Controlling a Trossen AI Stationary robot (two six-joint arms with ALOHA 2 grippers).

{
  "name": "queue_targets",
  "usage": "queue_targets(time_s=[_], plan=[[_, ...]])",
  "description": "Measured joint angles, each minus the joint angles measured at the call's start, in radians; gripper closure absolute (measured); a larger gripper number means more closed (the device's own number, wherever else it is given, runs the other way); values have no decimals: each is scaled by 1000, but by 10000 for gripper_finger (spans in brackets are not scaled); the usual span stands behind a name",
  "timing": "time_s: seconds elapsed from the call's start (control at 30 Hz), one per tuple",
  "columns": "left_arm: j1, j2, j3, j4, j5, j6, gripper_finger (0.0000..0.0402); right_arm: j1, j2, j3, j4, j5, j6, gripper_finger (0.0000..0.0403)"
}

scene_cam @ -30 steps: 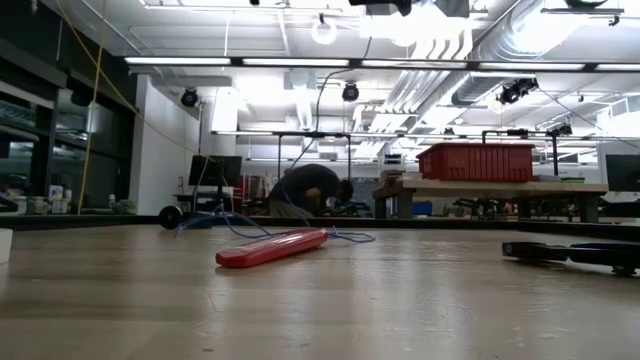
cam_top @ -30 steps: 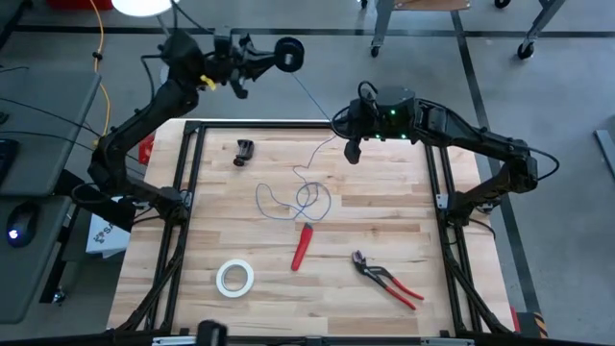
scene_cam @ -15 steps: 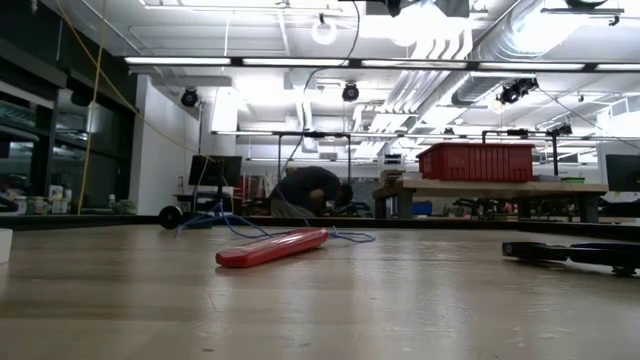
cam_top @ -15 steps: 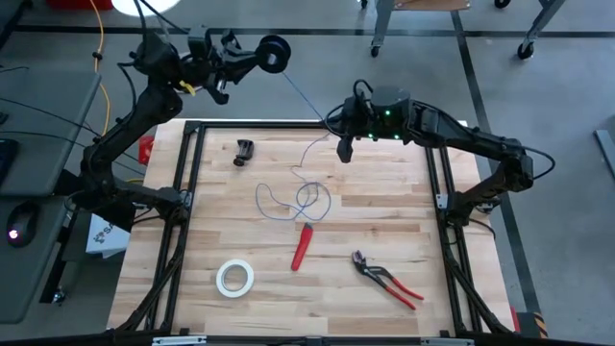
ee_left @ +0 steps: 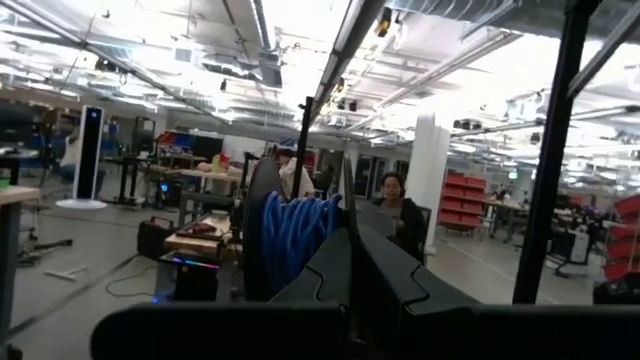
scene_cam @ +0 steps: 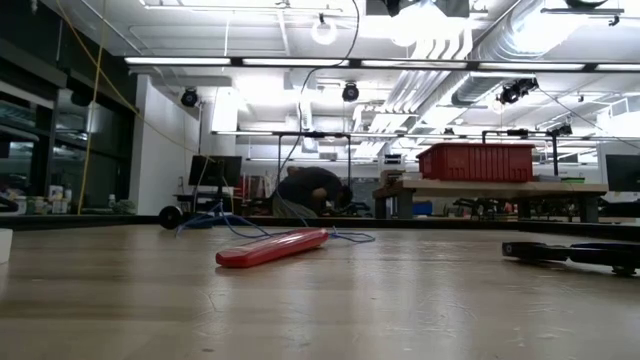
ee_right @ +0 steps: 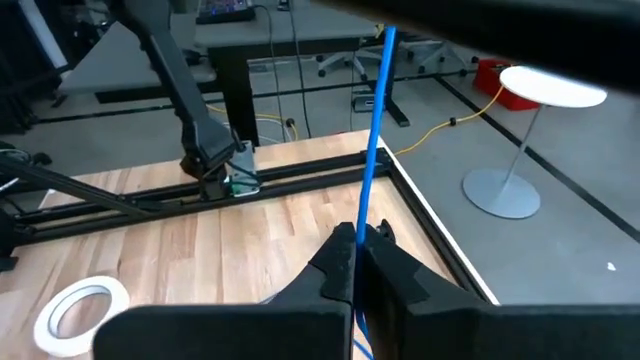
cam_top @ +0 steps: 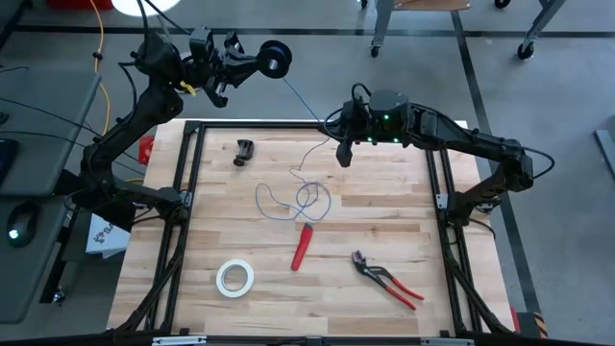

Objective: Coil cords
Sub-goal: Coil the blue wire cable onto the black spool

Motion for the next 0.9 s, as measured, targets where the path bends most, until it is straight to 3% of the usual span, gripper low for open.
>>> queue_targets(time_s=[0.23, 0.9], plan=[[-12, 1, 1, 7, 1, 96, 401, -8, 0, -1, 48, 7, -3, 403], [-11, 77, 1, 139, 5, 63, 401, -14, 0, -1, 58, 6, -5, 403]])
